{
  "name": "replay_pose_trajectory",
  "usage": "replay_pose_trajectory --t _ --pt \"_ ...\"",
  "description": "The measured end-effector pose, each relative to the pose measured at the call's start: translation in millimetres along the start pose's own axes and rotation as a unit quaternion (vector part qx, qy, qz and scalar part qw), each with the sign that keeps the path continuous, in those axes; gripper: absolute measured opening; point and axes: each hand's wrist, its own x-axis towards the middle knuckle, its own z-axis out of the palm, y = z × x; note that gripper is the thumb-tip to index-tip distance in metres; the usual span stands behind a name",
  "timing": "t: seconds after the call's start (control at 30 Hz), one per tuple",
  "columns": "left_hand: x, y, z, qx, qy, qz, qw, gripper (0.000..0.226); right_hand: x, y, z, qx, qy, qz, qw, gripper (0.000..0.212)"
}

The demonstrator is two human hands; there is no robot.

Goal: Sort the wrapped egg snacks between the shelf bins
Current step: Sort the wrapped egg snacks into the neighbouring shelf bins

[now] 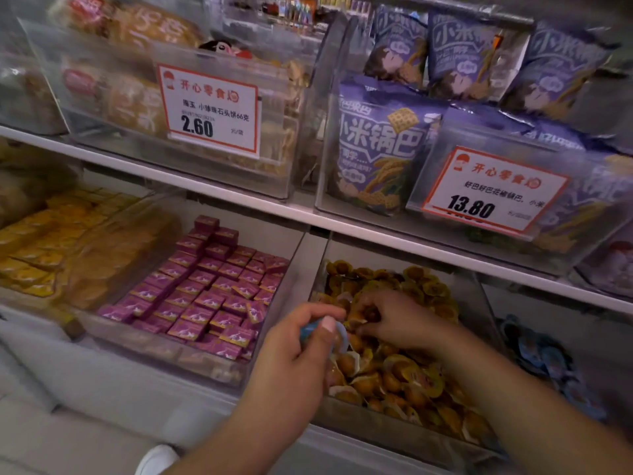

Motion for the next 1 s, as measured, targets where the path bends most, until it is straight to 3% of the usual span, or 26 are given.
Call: replay_pose_trajectory --t 0.2,0.33,0.5,0.67,0.8,0.9,1.0 --pt "4.3 2.9 -1.6 -0.111 0.016 -0.046 0.993 0.028 -15.2 3.3 -1.7 -0.099 -0.022 0.057 0.993 0.021" --pt "6.3 2.6 1.5 -0.145 0.012 -0.061 0.987 0.028 -33.5 10.5 -17.7 -0.079 0.044 0.067 0.994 0.022" --pt "6.8 -0.6 15.5 -0.144 0.021 -0.076 0.986 0.031 -32.5 4.5 -27.4 -0.183 -0.061 0.055 0.980 0.013" --pt "11.3 -7.0 31.9 -0.206 0.070 -0.167 0.962 0.034 17.2 -23.6 -0.8 -0.084 0.019 -0.007 0.996 0.019" --pt "11.1 -7.3 30.9 -0.213 0.073 -0.176 0.958 0.035 43.7 -21.7 30.6 -0.109 -0.026 0.035 0.993 0.025" --pt "11.5 -8.4 30.3 -0.214 0.070 -0.177 0.958 0.035 42.9 -13.3 30.0 -0.095 0.004 0.027 0.995 0.020" --pt "13.5 -9.2 31.2 -0.229 0.070 -0.182 0.954 0.030 26.8 -9.3 17.8 -0.008 0.056 0.029 0.998 0.008"
